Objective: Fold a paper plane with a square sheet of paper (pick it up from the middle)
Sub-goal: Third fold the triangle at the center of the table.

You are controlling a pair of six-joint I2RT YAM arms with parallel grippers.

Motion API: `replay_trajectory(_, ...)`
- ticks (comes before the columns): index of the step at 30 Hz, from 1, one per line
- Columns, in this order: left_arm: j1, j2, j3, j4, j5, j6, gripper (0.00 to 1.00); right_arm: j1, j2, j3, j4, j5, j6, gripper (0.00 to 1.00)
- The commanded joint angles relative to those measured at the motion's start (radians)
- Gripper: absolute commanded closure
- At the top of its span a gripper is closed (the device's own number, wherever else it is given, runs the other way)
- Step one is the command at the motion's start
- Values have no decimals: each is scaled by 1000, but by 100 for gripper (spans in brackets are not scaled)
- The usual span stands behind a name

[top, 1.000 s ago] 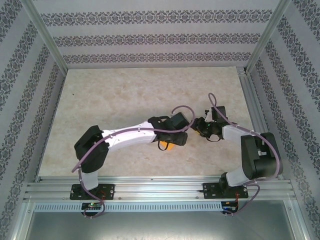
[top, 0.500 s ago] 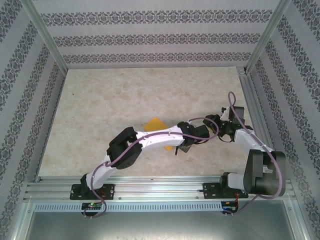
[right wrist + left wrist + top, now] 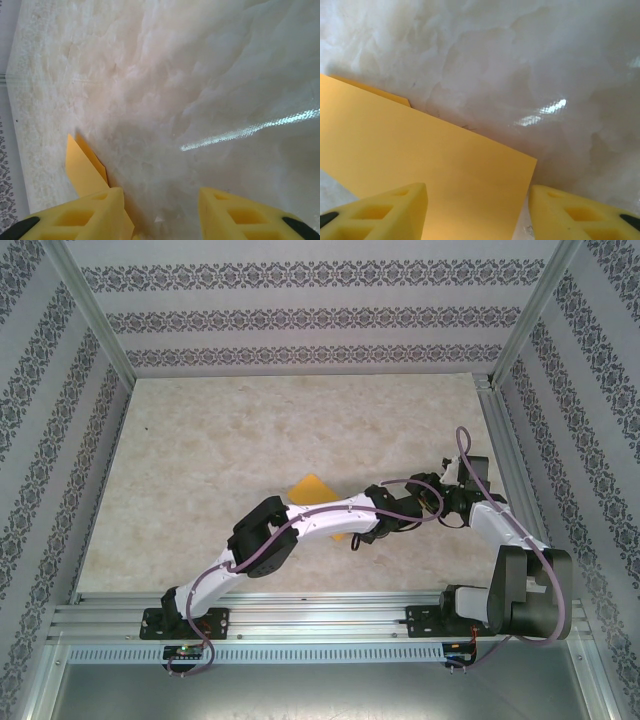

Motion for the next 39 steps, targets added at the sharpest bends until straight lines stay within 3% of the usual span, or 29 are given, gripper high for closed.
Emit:
replay_trajectory(1,-12,20,33,-28,-45,14,48,-4,-22,-7,-13,-20,-29,56)
replay_trajectory(10,-12,-11,15,-6,-59,-5,78,-5,-13,-2,-31,-26,-46,56)
replay_trajectory(21,-2,-183,-188,157,-73,-57,100,6,-7,1,-56,-32,-65,56)
replay_trajectory(27,16,-358,-405,384,5,-48,100,56,8,8,-57,-26,-62,56)
replay_trajectory(39,143,-690,-1020,1087,351,-194,100,286,47,50,13,3,31,61)
